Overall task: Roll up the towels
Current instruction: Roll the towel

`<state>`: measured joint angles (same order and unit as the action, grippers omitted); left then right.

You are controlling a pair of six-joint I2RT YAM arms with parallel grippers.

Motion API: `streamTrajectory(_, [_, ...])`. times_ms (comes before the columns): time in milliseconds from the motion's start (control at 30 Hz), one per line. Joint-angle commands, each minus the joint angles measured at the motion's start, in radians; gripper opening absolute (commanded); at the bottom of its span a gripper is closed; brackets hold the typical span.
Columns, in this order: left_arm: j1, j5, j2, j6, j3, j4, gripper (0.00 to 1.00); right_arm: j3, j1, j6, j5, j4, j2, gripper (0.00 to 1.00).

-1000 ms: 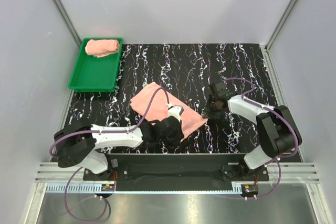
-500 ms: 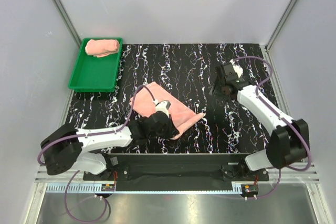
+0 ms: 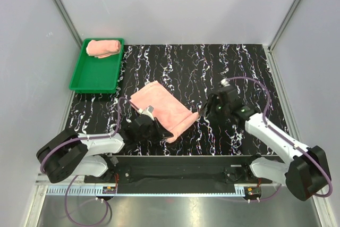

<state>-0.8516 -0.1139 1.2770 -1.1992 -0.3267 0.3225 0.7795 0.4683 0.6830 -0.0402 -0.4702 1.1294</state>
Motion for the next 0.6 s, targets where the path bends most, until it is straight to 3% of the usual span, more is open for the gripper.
streamTrajectory(0, [0.023,-0.062,0.004,-0.104,0.031,0.144,0.0,-0.046,0.096,0.019,-0.116,0.203,0.025,0.59])
streamTrajectory(200, [0.057,-0.119,0.074,-0.152,0.032,0.158,0.0,-0.123,0.161,0.089,-0.179,0.439,0.159,0.59])
streamTrajectory(567, [0.157,-0.213,0.173,-0.211,0.08,0.237,0.0,-0.193,0.196,0.116,-0.208,0.61,0.247,0.58])
